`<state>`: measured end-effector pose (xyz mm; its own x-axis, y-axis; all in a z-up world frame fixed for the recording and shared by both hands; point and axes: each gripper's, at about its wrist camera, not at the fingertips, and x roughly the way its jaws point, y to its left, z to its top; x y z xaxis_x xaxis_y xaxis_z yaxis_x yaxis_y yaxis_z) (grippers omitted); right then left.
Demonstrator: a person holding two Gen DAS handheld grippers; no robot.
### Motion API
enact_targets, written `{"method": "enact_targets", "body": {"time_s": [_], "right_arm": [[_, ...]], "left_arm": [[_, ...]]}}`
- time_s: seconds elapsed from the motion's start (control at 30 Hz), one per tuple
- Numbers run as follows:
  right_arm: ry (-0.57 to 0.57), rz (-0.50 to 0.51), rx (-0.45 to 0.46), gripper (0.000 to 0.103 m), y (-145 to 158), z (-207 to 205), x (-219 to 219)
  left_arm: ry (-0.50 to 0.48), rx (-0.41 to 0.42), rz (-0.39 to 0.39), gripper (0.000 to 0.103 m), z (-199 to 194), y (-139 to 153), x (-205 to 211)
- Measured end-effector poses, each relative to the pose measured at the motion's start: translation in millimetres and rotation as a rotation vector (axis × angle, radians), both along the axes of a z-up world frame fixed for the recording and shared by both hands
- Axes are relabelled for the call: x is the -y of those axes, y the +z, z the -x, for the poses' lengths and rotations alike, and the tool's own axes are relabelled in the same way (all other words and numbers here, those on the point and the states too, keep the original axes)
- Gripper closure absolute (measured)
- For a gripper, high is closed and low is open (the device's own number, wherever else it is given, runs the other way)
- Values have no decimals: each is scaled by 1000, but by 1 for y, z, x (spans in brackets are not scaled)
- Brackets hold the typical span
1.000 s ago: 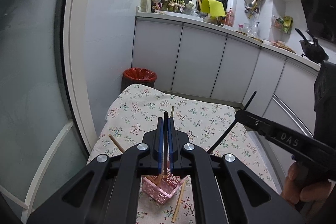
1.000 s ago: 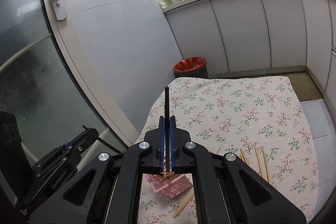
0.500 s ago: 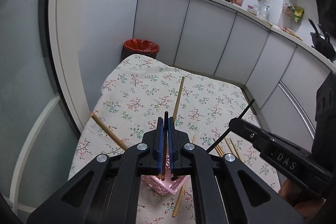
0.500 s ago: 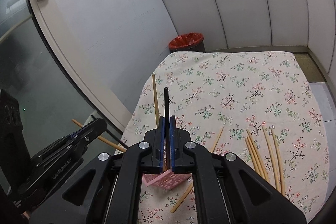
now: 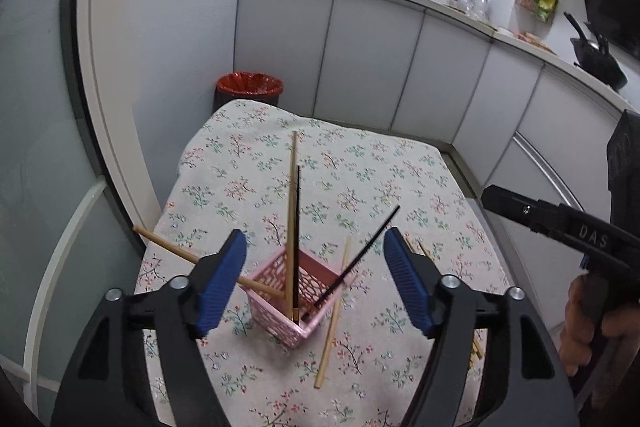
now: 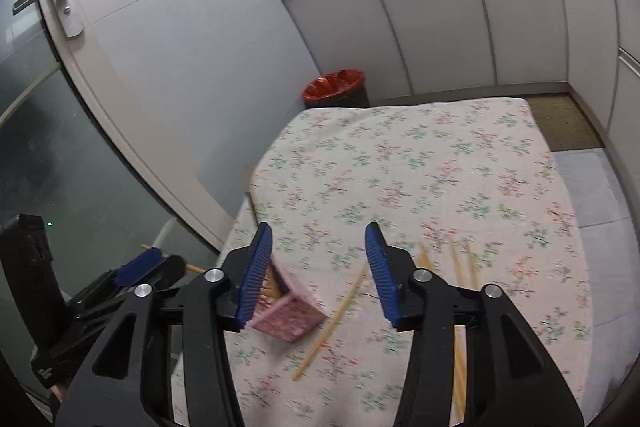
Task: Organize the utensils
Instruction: 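Lower the black chopstick into the basket with the right tool while the left tool opens, then reach the left tool to the wooden chopstick pile and grasp one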
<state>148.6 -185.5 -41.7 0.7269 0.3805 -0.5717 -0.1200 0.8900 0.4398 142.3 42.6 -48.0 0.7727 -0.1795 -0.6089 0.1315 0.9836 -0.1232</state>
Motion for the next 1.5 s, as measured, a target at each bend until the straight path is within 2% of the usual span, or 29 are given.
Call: {"method": "enact_targets", "body": {"time_s": [0.2,0.4,0.6,0.73,0.83,0.9,0.93,0.97,1.0,1.17,1.27,1.5], "right_arm": [[-71,57,-85,33,-20,9,41],[-111,82,-173,18,-40,16,70],[-138,119,-255,14,-63,14,91],[-172,87,-304,13,-79,12,118],[-195,54,-338,13,-89,12,134],[-207,43,-359,13,-96,10,142],[-212,41,-369,13,-99,8,145],[-214,40,-375,13,-102,7,147],[-215,40,-378,13,-103,7,148],[-198,46,-393,13,-108,3,149],[-186,53,-397,13,-110,0,148],[-199,45,-401,13,-112,-4,155]], "left_arm": [[-62,-49,-37,15,12,-11,31],[-121,-134,-74,13,11,-31,73],[-147,-234,-71,13,3,-58,109],[-144,-288,-82,14,-8,-74,134],[-135,-320,-99,24,-24,-89,155],[-128,-344,-107,38,-38,-101,165],[-126,-357,-107,42,-45,-107,169],[-120,-371,-107,54,-53,-114,172],[-104,-392,-96,64,-63,-122,174],[-37,-482,25,86,-103,-152,163],[-3,-496,46,89,-120,-163,163],[40,-512,22,92,-140,-178,163]]}}
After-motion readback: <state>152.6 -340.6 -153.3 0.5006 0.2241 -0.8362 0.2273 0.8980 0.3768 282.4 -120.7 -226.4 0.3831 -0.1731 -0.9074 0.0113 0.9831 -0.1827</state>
